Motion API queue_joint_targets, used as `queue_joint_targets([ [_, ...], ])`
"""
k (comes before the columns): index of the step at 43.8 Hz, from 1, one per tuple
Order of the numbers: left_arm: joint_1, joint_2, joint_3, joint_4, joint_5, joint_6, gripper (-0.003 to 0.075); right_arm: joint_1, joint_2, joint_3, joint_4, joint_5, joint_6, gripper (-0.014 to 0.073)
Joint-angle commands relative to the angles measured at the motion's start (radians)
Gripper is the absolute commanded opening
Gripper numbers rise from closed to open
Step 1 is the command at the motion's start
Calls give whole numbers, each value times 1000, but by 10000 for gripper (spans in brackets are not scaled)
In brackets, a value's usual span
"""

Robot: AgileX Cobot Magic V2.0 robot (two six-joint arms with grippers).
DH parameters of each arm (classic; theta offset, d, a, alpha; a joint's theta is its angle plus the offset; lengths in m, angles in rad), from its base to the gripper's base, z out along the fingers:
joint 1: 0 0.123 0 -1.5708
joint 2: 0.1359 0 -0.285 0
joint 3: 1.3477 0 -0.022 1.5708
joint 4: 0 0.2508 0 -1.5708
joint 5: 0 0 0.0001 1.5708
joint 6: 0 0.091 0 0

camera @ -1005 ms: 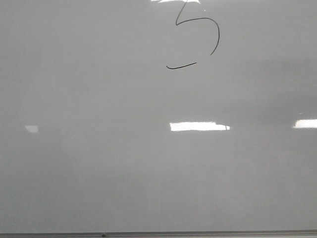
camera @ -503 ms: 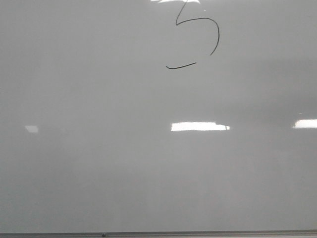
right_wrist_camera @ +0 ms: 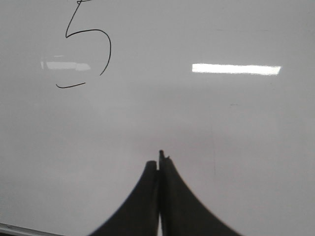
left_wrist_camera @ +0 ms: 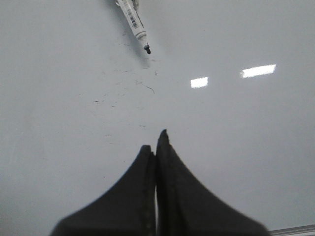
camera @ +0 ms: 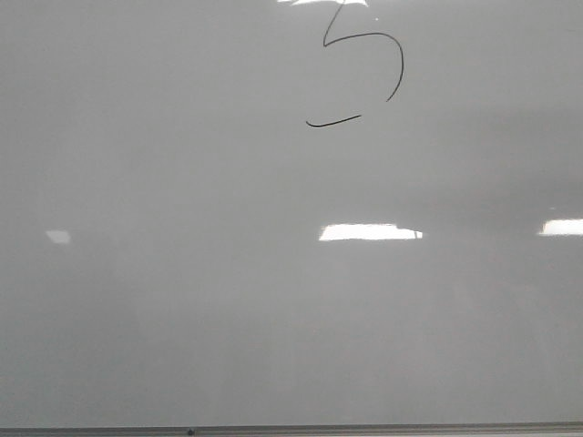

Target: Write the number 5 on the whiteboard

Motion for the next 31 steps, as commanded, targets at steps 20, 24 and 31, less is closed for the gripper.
queue_joint_targets([
  [20,1,-15,4,-3,-76,-1,-20,-39,6,11,-26,-144,-80,-62],
  [24,1,-15,4,-3,-76,-1,-20,-77,-7,95,-32,-229,-100,-62],
  [31,1,-15,4,-3,-76,-1,-20,-141,-99,283,-32,-371,-107,-62],
])
